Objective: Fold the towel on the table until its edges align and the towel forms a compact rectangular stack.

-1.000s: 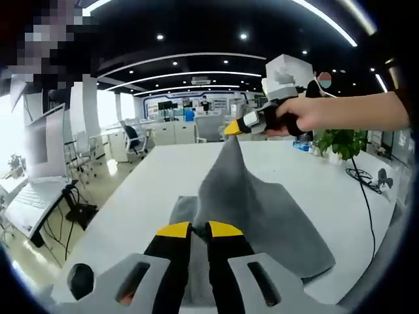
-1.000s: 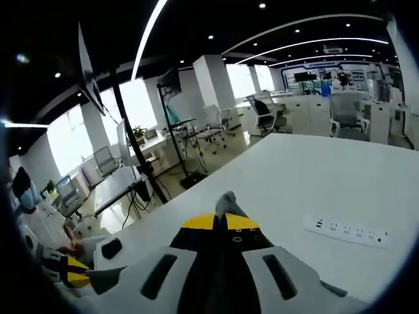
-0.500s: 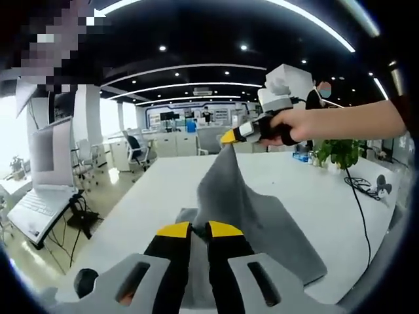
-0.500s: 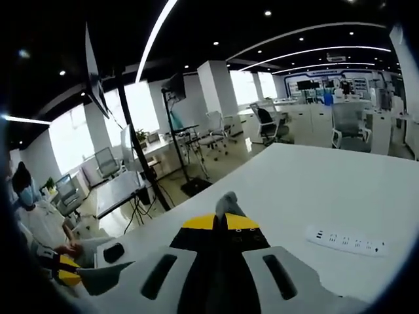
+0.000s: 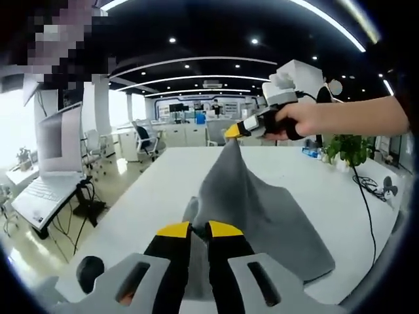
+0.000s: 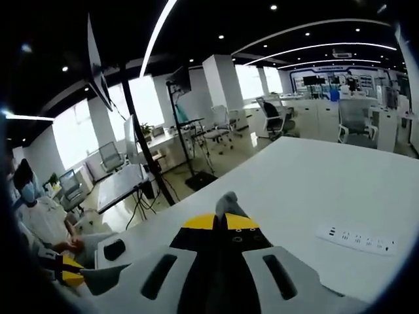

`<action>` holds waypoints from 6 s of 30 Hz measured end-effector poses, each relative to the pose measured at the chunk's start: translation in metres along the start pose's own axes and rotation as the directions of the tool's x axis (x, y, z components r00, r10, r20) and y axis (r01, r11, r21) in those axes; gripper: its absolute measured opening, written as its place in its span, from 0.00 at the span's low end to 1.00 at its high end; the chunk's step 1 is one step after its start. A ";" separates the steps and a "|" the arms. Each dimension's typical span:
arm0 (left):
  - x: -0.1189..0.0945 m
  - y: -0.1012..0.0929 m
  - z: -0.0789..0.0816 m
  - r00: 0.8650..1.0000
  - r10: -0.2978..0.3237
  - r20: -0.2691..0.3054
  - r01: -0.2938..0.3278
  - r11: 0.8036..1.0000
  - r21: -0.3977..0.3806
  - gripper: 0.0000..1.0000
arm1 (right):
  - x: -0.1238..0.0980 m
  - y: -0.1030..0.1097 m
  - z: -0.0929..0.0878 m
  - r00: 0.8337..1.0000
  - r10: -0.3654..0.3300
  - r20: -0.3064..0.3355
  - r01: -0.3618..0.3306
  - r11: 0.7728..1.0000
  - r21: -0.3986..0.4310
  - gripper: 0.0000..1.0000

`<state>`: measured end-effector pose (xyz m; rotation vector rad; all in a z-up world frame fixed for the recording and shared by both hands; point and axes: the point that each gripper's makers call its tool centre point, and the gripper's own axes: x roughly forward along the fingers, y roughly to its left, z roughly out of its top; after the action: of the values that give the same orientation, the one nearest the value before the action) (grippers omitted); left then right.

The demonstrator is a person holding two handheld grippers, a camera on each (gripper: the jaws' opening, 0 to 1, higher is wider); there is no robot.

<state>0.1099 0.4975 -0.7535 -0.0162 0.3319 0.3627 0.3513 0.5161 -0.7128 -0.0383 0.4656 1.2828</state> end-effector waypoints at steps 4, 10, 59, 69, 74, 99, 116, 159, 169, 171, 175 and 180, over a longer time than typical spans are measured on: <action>0.002 0.010 -0.014 0.999 0.027 -0.026 -0.027 0.999 -0.023 0.09 | 0.013 -0.001 -0.011 1.000 -0.002 -0.018 0.002 1.000 0.000 0.01; 0.001 0.022 -0.038 0.995 0.073 -0.071 -0.078 0.994 -0.071 0.09 | 0.039 0.000 -0.031 0.999 -0.004 -0.046 0.004 1.000 0.009 0.01; 0.030 0.060 -0.156 0.948 0.085 -0.308 -0.145 0.973 -0.179 0.21 | 0.155 0.004 -0.145 0.972 0.010 -0.235 -0.062 0.975 -0.214 0.35; 0.032 0.045 -0.131 0.964 0.027 -0.263 -0.066 0.988 -0.139 0.30 | 0.147 -0.003 -0.137 0.970 0.020 -0.242 -0.063 0.983 -0.172 0.42; 0.034 0.028 -0.114 0.970 -0.018 -0.243 -0.007 0.995 -0.102 0.41 | 0.130 -0.002 -0.133 0.966 0.033 -0.257 -0.073 0.987 -0.146 0.52; 0.028 -0.070 -0.068 0.941 -0.233 -0.245 0.235 0.972 -0.020 0.54 | 0.024 -0.031 -0.103 0.966 0.017 -0.258 -0.056 0.988 -0.144 0.58; 0.016 -0.163 -0.060 0.886 -0.374 -0.276 0.390 0.921 0.007 0.56 | -0.060 -0.083 -0.104 0.970 -0.049 -0.238 0.024 0.994 -0.106 0.56; -0.001 -0.292 -0.130 0.630 -0.612 -0.478 0.698 0.716 0.003 0.26 | -0.120 -0.172 -0.199 0.918 -0.152 -0.366 0.175 0.984 0.032 0.42; -0.002 -0.293 -0.154 0.589 -0.591 -0.551 0.718 0.696 0.022 0.21 | -0.112 -0.179 -0.209 0.907 -0.176 -0.383 0.196 0.981 0.014 0.26; -0.001 -0.291 -0.160 0.583 -0.574 -0.576 0.724 0.689 0.046 0.21 | -0.112 -0.182 -0.211 0.904 -0.190 -0.383 0.203 0.979 -0.008 0.20; 0.002 -0.292 -0.163 0.587 -0.558 -0.587 0.723 0.687 0.070 0.17 | -0.112 -0.184 -0.213 0.905 -0.191 -0.381 0.202 0.979 -0.013 0.14; 0.005 -0.292 -0.162 0.594 -0.536 -0.600 0.728 0.675 0.117 0.06 | -0.112 -0.188 -0.215 0.897 -0.204 -0.393 0.210 0.977 -0.027 0.02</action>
<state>0.1654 0.2141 -0.9205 0.1216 0.9070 -0.4702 0.4356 0.2973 -0.9106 -0.3312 0.7967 1.0596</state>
